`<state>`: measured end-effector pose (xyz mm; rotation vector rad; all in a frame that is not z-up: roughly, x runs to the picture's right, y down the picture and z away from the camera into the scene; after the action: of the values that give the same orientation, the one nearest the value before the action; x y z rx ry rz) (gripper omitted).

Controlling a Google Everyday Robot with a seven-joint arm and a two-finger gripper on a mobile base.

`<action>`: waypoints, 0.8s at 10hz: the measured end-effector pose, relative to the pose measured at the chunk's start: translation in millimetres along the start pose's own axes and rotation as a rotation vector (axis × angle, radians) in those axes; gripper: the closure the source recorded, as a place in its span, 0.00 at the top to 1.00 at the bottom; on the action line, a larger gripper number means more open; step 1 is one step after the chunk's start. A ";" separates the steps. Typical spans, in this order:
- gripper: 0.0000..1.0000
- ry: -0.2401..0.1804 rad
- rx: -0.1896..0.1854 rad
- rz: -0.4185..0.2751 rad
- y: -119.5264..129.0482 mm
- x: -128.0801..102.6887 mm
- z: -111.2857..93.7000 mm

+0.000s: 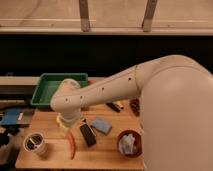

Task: Place pepper in tray

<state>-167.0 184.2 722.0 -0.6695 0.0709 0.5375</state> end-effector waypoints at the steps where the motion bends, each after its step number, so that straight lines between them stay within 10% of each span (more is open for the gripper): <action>1: 0.80 0.003 -0.004 -0.047 12.4 -3.3 0.1; 8: 0.80 0.007 -0.045 -0.044 17.9 -12.0 21.9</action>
<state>-188.6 203.8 731.7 -0.7153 0.0510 0.4955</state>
